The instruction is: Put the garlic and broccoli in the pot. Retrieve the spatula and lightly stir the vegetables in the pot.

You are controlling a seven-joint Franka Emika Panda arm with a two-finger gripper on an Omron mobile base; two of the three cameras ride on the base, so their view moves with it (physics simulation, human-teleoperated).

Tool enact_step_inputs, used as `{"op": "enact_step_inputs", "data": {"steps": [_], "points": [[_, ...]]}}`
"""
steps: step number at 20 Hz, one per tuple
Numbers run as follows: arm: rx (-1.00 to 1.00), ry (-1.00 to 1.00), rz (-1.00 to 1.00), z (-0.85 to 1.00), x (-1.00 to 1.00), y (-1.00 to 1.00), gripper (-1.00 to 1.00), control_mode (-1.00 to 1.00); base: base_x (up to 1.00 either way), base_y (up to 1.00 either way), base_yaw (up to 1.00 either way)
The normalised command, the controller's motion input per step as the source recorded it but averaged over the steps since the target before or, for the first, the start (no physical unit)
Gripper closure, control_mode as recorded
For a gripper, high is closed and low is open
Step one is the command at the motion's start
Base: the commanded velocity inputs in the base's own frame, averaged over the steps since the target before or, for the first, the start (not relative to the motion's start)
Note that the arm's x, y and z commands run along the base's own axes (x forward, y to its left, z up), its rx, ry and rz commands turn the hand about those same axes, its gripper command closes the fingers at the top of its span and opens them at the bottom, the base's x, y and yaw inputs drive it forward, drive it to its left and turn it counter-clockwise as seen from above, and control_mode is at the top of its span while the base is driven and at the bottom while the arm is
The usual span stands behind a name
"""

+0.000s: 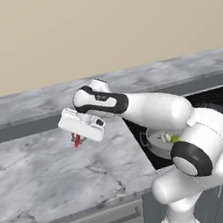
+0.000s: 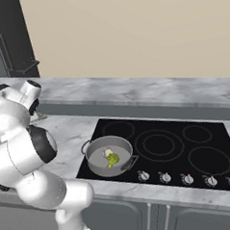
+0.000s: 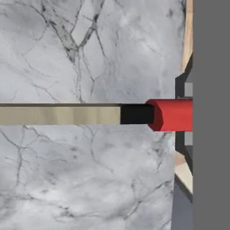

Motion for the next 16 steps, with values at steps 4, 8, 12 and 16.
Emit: {"op": "enact_step_inputs", "data": {"steps": [4,8,12,16], "points": [[0.13,0.20,-0.27,0.85,-0.22,-0.07,1.00,-1.00,0.00,0.00,0.00],[0.17,0.17,-0.24,0.80,-0.25,-0.15,1.00,-1.00,0.00,0.00,0.00],[0.23,0.19,-0.24,0.58,-0.32,-0.37,1.00,-1.00,0.00,0.00,0.00],[0.16,0.19,-0.09,0.25,-0.26,-0.40,1.00,-1.00,0.00,0.00,0.00]]}}
